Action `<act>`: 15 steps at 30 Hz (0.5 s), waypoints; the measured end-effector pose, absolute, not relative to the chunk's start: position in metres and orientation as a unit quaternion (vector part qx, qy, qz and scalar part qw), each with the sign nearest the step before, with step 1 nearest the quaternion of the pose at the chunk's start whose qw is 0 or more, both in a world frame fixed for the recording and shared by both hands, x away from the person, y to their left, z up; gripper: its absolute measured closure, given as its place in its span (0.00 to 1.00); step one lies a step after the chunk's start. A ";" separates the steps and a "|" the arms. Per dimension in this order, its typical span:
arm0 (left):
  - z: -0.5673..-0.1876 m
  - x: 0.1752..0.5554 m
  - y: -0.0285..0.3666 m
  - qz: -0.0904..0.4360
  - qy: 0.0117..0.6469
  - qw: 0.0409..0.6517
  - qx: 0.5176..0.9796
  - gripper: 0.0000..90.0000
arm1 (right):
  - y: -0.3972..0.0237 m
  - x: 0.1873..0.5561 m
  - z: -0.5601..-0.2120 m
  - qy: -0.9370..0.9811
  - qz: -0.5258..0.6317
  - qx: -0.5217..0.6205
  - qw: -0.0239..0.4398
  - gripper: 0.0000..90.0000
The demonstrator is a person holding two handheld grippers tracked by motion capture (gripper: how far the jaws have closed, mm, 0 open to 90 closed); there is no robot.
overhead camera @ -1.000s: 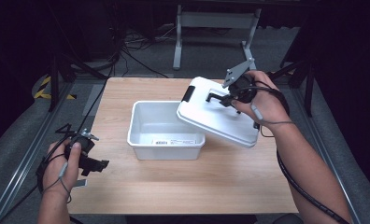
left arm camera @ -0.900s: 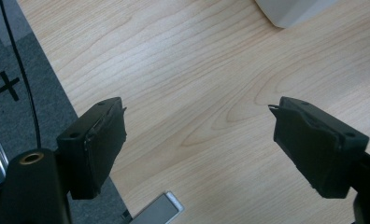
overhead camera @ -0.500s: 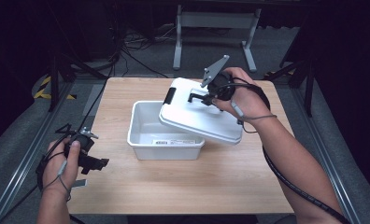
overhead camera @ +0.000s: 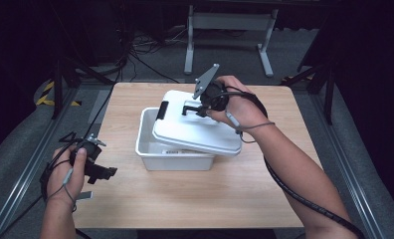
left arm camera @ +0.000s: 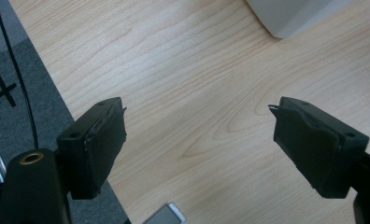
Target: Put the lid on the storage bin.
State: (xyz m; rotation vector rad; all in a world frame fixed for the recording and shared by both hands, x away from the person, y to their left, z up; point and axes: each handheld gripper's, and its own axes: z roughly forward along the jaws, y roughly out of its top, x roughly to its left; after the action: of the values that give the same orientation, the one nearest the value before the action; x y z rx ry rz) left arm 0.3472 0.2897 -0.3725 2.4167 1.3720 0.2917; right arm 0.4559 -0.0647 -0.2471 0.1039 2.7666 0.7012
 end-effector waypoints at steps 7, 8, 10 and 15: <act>-0.371 0.349 0.290 0.103 0.484 0.175 0.851 0.19 | -0.043 0.456 -0.252 0.961 0.238 0.021 0.139 0.94; -0.371 0.350 0.291 0.103 0.482 0.176 0.852 0.19 | -0.036 0.456 -0.253 0.961 0.239 0.012 0.136 0.94; -0.371 0.350 0.291 0.103 0.483 0.177 0.851 0.19 | -0.030 0.455 -0.253 0.962 0.240 0.007 0.134 0.94; -0.371 0.351 0.291 0.102 0.482 0.178 0.852 0.19 | -0.022 0.456 -0.257 0.962 0.238 -0.002 0.131 0.94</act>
State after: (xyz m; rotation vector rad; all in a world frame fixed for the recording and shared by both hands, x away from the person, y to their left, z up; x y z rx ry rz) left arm 0.3508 0.2912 -0.3714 2.4097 1.3644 0.2894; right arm 0.4561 -0.0222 -0.2566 -0.0057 2.7944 0.6915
